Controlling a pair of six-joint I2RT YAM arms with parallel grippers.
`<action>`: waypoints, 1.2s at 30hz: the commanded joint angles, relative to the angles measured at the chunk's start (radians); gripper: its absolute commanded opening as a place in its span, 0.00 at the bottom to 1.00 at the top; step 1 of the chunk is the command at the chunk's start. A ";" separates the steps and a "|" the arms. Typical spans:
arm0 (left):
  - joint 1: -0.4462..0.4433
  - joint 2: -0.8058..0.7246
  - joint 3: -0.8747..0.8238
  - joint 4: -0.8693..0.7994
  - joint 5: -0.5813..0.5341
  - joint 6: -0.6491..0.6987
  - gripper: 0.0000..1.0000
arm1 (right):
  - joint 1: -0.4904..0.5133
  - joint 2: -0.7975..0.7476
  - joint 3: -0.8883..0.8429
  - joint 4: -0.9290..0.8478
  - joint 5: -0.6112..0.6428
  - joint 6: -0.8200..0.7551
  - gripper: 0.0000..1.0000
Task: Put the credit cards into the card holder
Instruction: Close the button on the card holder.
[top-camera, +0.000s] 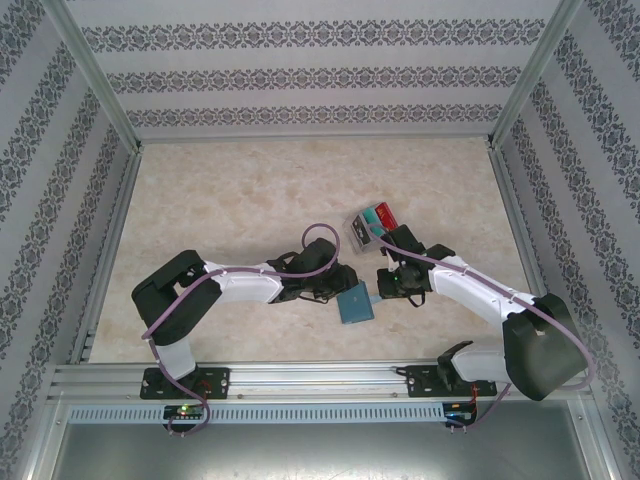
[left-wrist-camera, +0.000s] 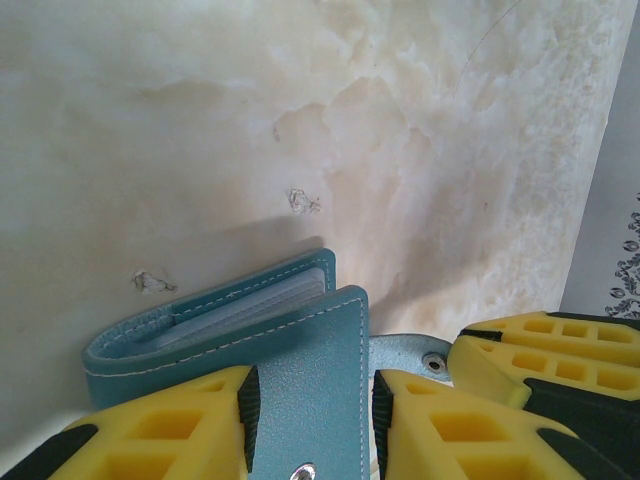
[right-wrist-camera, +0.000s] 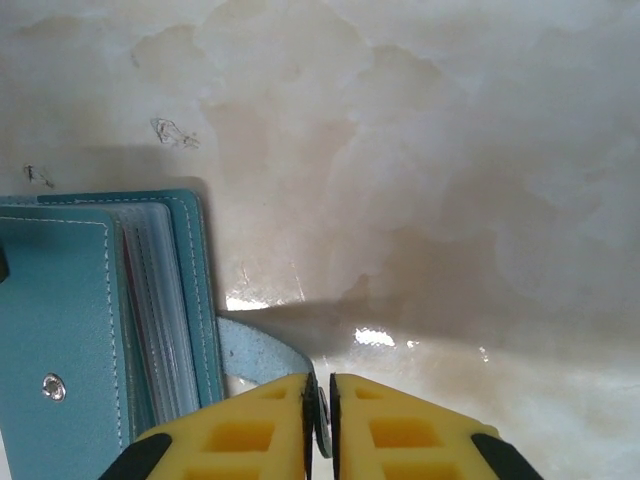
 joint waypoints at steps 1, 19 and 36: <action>-0.001 -0.011 0.017 -0.008 0.009 0.021 0.38 | -0.009 -0.004 -0.015 -0.007 -0.004 -0.012 0.14; -0.001 -0.005 0.016 -0.005 0.012 0.022 0.38 | -0.022 -0.037 -0.028 -0.018 -0.026 0.001 0.04; 0.000 -0.120 0.094 -0.269 -0.075 0.208 0.46 | -0.053 -0.098 -0.021 0.037 -0.241 0.095 0.00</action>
